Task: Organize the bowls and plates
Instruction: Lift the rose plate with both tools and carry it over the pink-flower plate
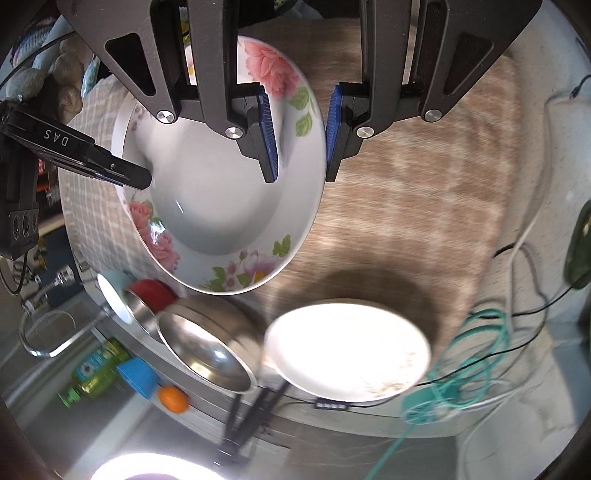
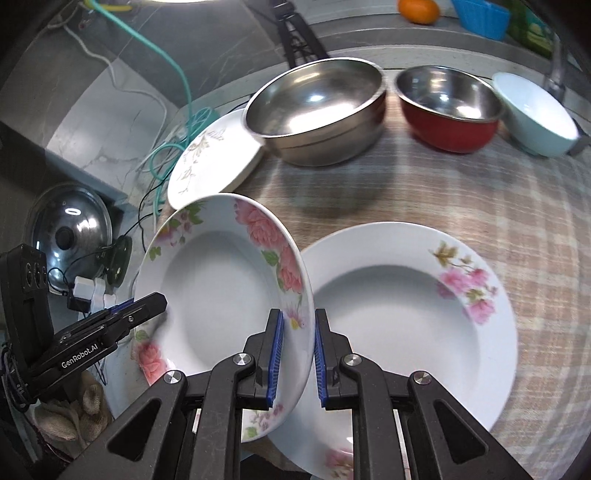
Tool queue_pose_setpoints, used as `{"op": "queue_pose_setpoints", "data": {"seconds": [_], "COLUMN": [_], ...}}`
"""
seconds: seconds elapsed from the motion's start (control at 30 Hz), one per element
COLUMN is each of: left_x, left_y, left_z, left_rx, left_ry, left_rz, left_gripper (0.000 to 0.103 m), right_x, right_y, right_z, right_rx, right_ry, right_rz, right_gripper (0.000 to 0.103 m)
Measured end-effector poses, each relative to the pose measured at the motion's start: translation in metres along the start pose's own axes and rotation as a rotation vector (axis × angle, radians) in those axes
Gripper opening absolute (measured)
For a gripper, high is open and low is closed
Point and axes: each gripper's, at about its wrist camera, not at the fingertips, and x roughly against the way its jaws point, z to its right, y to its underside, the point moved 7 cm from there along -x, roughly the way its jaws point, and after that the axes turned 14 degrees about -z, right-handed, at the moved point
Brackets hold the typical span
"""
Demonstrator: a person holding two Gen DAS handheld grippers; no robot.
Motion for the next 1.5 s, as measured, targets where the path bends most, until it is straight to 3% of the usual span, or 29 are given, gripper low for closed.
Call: {"op": "queue_pose_setpoints", "data": {"seconds": [0.67, 1.5], "left_x": [-0.043, -0.059], "left_y": [0.006, 0.008], "left_z": [0.081, 0.103], "left_rx": [-0.175, -0.236], "left_ry": [0.014, -0.042], "left_rz": [-0.097, -0.119], "left_gripper": [0.022, 0.022], "right_x": [0.029, 0.027], "right_y": [0.035, 0.046], "right_z": [0.087, 0.110], "right_rx": [-0.171, -0.185], "right_ry": [0.050, 0.101], "right_rz": [0.041, 0.032], "right_gripper": [0.015, 0.016]}}
